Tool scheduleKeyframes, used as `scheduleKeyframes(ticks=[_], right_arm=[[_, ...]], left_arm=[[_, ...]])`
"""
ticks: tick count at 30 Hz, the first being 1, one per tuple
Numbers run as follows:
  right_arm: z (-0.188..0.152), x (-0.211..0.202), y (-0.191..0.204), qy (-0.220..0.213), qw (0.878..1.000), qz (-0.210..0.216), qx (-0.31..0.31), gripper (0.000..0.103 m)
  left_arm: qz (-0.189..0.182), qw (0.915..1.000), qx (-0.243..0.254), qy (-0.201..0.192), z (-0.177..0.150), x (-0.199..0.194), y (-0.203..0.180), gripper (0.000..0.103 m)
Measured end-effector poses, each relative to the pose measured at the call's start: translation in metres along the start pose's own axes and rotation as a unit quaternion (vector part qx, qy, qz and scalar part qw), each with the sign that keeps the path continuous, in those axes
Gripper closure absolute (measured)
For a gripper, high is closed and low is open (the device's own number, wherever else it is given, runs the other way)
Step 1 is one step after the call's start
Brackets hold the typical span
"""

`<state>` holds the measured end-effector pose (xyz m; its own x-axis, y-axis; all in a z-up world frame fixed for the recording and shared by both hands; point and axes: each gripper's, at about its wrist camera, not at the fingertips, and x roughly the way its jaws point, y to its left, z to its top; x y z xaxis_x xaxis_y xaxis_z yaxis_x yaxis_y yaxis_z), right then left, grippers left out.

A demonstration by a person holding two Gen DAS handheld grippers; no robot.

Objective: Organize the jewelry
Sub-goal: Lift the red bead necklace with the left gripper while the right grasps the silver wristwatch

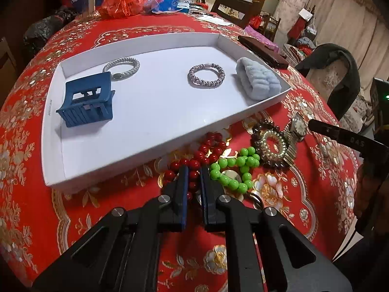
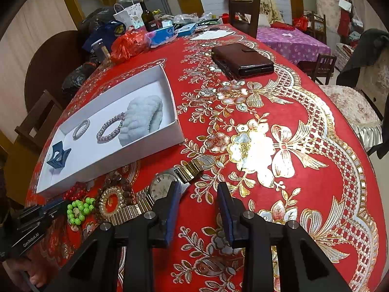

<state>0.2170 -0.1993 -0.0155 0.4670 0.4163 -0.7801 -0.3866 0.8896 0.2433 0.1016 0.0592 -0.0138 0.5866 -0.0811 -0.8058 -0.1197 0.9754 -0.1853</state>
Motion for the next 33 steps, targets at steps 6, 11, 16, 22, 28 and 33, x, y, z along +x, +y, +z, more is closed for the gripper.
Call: scheduleKeyframes(ticks=[6,11,16,22,28,33], right_arm=[[-0.009,-0.003,-0.001,0.003,1.0,0.022,-0.008,0.058],[-0.013,0.003,0.008,0.002,1.0,0.021,-0.023,0.057],[-0.01,0.014,0.031,0.001,0.999,0.02,-0.049,0.057],[-0.006,0.019,0.041,0.015,0.998,0.003,-0.057,0.057],[0.0,0.029,0.056,0.014,0.997,-0.063,-0.051,0.057],[0.005,0.038,0.069,0.009,0.992,-0.101,-0.07,0.057]], left_arm=[[-0.032,0.9988,-0.016,-0.032,0.002,-0.036,-0.004,0.095],[-0.039,0.9964,-0.047,-0.059,0.006,-0.056,0.0,0.095],[-0.039,0.9939,-0.081,-0.064,0.008,-0.06,0.012,0.095],[-0.041,0.9939,-0.089,-0.049,0.004,-0.057,0.015,0.095],[-0.051,0.9919,-0.108,-0.043,0.005,-0.055,0.016,0.095],[-0.046,0.9919,-0.111,-0.04,0.002,-0.055,0.019,0.095]])
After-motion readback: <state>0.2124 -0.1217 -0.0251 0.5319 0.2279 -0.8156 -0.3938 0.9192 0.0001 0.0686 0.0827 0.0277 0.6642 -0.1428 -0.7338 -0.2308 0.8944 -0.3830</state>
